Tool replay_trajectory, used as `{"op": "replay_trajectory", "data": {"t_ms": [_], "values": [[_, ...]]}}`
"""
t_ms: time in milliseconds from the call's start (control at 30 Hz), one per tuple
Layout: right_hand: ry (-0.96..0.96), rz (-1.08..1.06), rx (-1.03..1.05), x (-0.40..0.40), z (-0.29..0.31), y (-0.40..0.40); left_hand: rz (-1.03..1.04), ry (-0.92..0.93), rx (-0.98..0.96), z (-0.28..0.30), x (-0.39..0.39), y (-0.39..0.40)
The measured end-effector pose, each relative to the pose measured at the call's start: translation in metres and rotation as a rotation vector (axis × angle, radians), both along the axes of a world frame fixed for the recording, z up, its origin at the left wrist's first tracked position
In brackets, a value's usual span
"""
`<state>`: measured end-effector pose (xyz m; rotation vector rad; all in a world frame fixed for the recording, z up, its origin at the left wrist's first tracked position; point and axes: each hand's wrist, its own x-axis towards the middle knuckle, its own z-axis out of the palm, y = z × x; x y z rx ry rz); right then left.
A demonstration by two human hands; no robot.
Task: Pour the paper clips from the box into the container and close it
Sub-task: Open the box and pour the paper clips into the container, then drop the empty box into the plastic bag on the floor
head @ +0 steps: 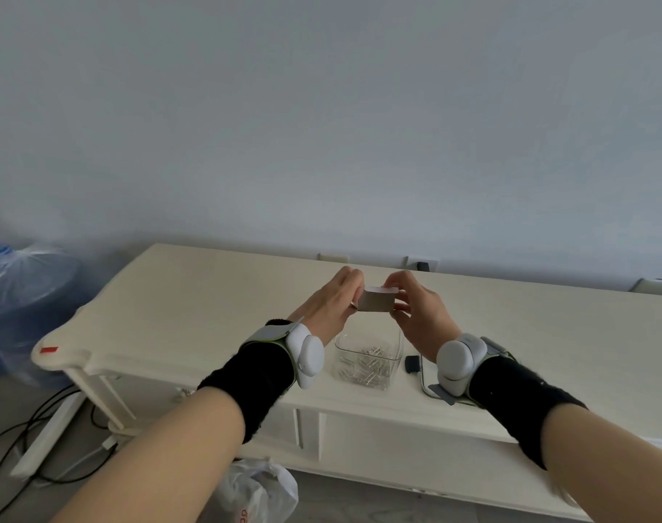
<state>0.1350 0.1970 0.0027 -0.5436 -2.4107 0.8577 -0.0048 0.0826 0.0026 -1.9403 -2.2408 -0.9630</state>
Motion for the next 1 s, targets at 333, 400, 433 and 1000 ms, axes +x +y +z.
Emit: {"op": "replay_trajectory", "data": {"t_ms": [333,400,433,1000], "values": [[0.03,-0.005,-0.391,0.003,0.037,-0.028,0.094,-0.534,0.106,0.035,0.013,-0.028],[0.059,-0.02,-0.492,0.002,0.041,-0.034,0.109,-0.666,0.122,0.04,0.013,-0.036],[0.071,-0.037,-0.529,0.001,0.044,-0.039,0.115,-0.736,0.139,0.043,0.014,-0.044],[-0.116,0.03,-0.74,-0.052,-0.027,-0.234,0.46,-1.225,0.191,-0.008,-0.004,-0.262]]}}
